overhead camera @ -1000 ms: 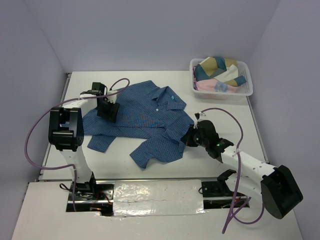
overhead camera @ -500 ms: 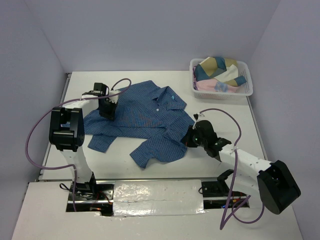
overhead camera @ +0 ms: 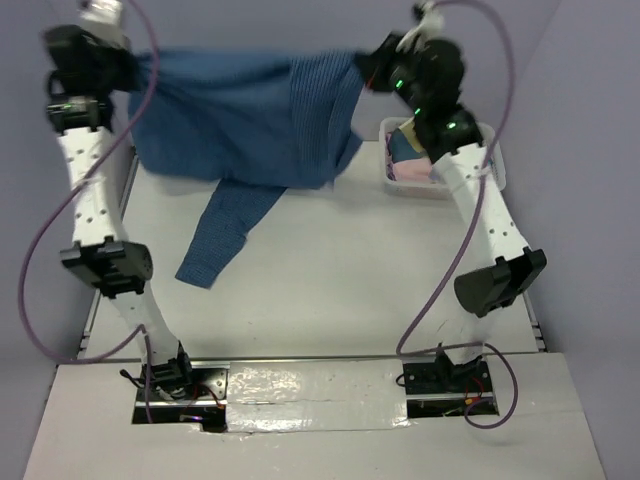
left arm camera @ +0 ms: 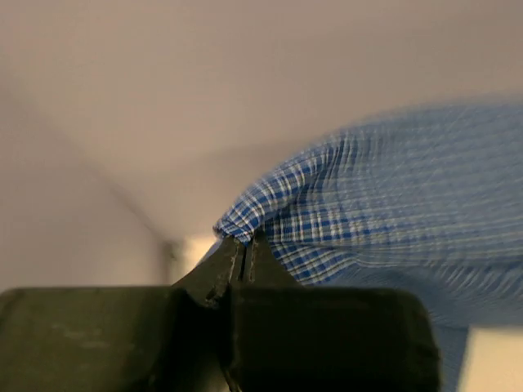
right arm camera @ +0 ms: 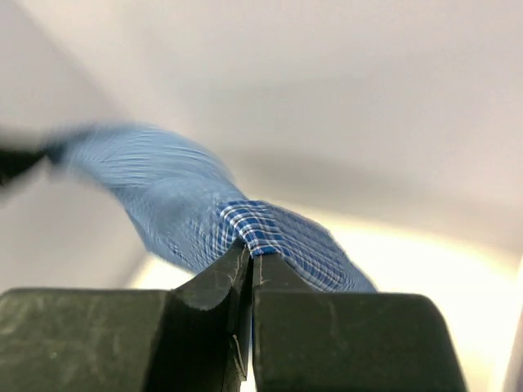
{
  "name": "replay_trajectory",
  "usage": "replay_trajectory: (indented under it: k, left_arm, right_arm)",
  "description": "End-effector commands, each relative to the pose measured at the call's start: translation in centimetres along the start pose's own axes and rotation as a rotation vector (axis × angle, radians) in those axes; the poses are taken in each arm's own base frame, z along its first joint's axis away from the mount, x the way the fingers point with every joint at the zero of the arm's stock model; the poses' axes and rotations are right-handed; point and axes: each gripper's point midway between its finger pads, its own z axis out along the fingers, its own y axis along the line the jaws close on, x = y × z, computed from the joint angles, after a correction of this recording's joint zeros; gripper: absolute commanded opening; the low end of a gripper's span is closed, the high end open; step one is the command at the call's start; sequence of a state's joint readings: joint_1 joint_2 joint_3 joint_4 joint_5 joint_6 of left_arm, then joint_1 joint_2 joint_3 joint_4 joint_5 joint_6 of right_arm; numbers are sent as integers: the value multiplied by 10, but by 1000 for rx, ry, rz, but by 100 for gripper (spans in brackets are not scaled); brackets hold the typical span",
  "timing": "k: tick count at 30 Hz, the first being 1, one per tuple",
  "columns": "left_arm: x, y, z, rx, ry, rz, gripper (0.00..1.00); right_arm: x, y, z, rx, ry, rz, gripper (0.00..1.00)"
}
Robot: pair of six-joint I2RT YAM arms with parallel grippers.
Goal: Fold and stack the long sleeve shirts
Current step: Flatten the shirt out
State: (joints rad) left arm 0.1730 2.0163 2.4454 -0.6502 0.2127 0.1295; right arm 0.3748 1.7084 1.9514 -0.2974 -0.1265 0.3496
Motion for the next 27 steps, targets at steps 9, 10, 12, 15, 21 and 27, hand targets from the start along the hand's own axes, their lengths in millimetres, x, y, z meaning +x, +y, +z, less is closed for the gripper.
replay_trajectory:
  k: [9,10,12,15,21,27]
  left_arm:
    - [-115,30,-132,-67,-392,151,0]
    - [-89,27,-120,-40,-323,141,0]
    - [-56,17,-125,0,-228,183,0]
    - [37,4,-131,78,15,185,0]
    - [259,-33,-193,290,555,172,24]
    - [401,-46,-269,419,976,319,68]
  right_arm:
    - [-157,65,-76,-230,-404,7,0]
    - [-122,50,-62,-207,-341,20,0]
    - [-103,57,-87,-226,-325,18,0]
    - [-18,42,-100,-210,-196,42,0]
    - [187,11,-151,-94,155,112,0]
    - [337,-2,-198,-53,475,233,0]
